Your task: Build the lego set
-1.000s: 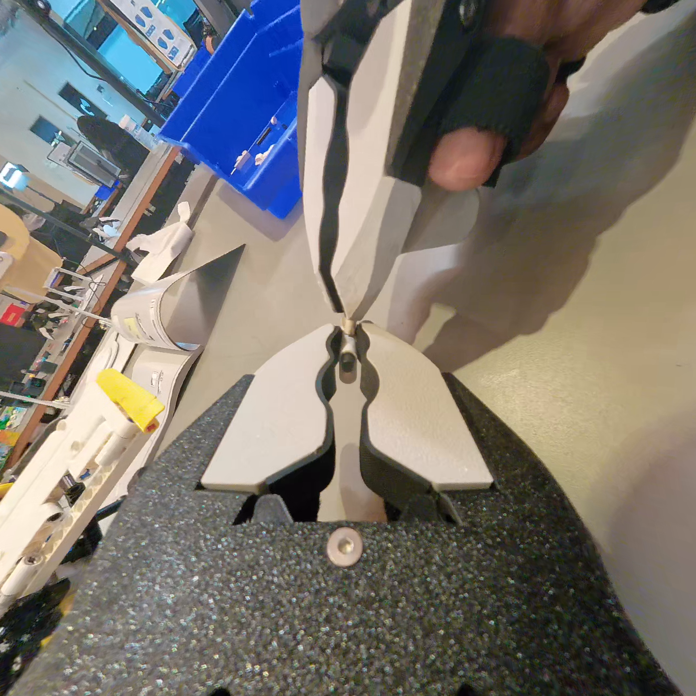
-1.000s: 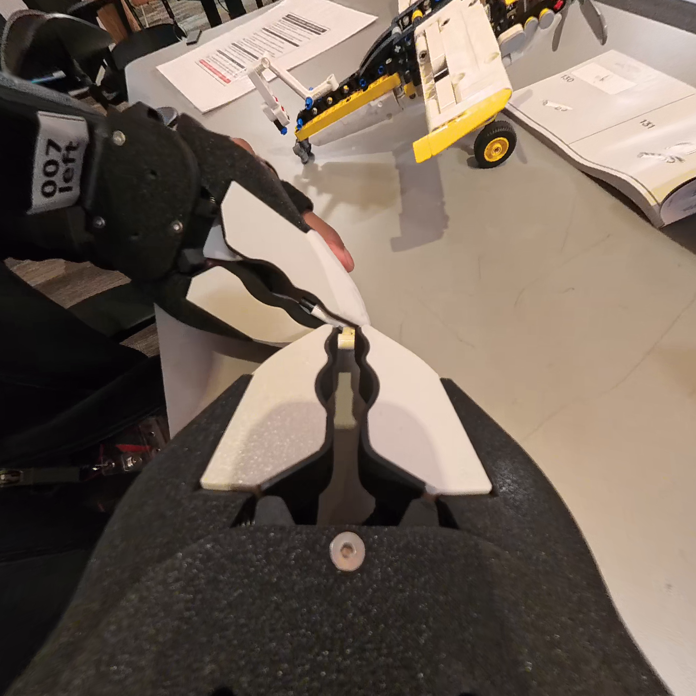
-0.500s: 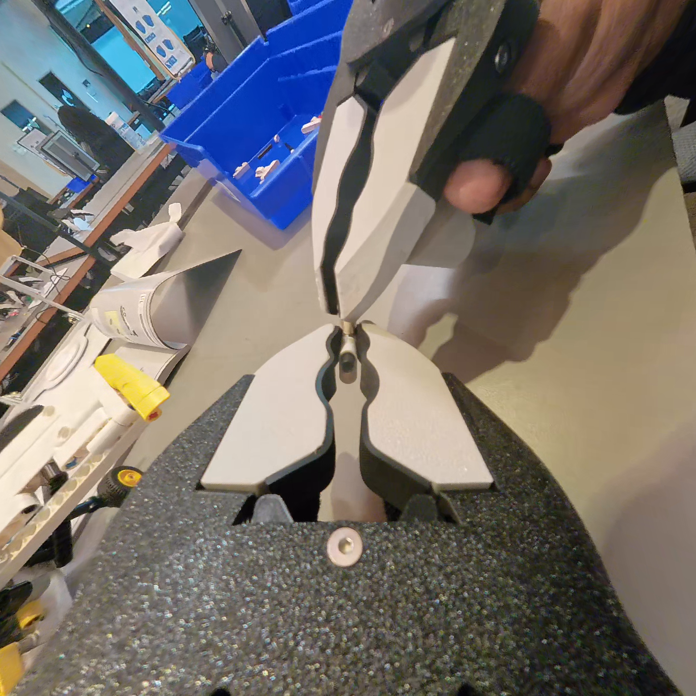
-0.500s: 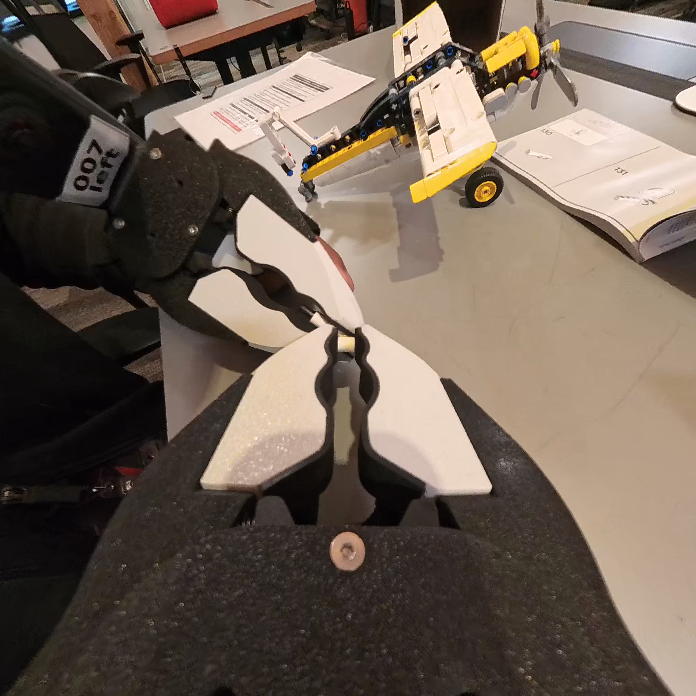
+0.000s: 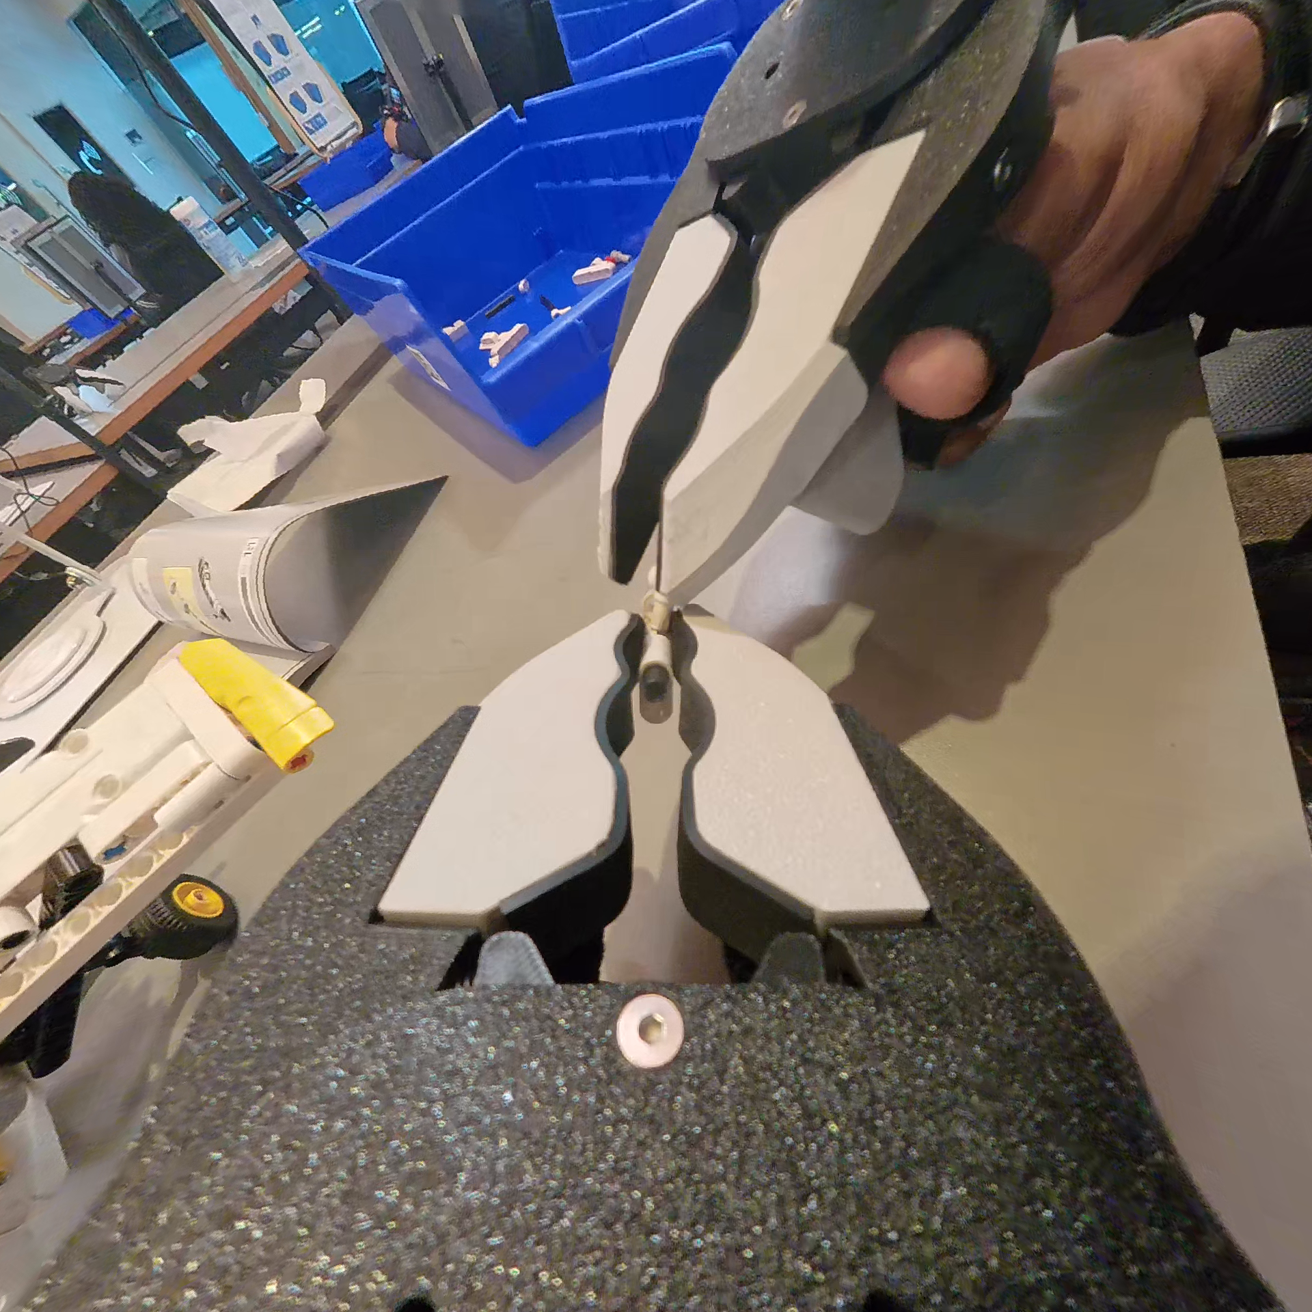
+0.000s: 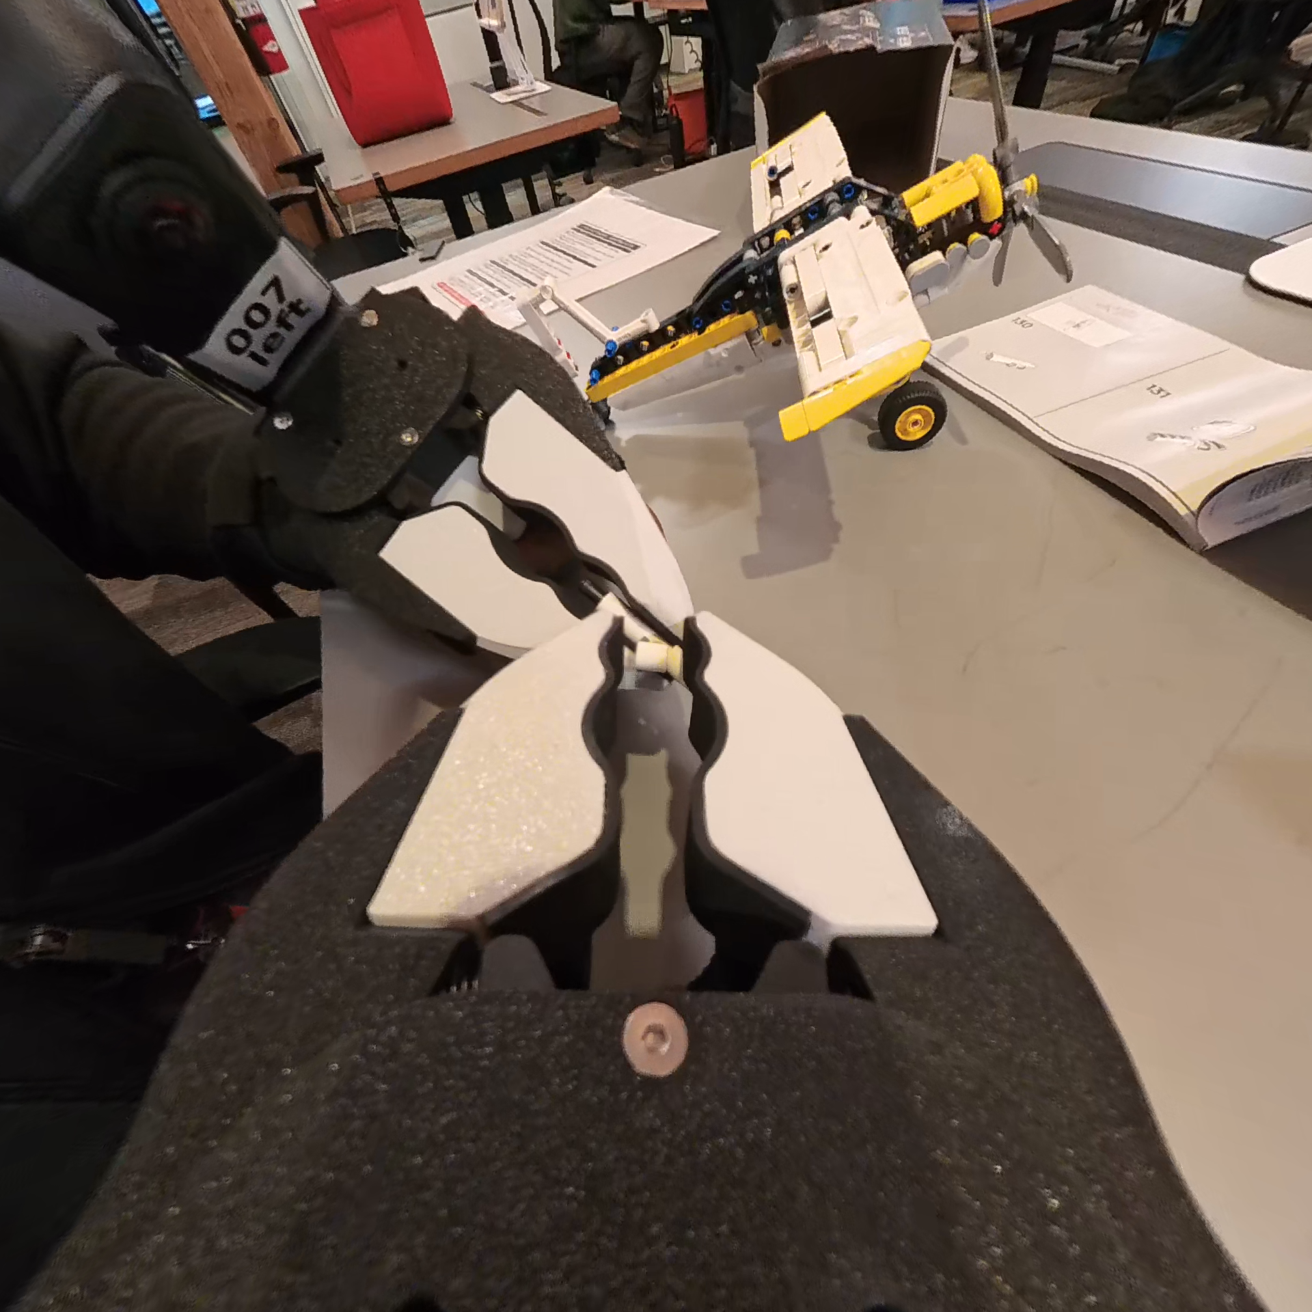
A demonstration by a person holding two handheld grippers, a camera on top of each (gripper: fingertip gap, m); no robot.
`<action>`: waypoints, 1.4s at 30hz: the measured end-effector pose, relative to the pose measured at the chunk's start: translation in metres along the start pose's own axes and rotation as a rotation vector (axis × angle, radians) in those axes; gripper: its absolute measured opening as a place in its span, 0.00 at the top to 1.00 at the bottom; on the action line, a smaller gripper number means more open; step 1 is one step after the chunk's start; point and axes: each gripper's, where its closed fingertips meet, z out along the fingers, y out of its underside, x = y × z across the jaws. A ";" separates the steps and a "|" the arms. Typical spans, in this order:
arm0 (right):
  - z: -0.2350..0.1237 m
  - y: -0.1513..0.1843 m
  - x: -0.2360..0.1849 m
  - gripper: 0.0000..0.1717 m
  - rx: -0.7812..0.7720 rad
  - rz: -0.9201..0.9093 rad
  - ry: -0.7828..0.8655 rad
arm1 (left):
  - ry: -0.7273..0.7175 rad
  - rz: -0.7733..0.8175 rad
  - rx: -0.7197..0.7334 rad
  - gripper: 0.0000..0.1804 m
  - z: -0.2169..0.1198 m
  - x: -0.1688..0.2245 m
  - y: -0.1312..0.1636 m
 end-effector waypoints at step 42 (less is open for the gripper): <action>-0.003 0.031 -0.008 0.96 -0.163 -1.053 -0.190 | 0.284 -0.065 -0.117 0.96 0.003 0.023 0.015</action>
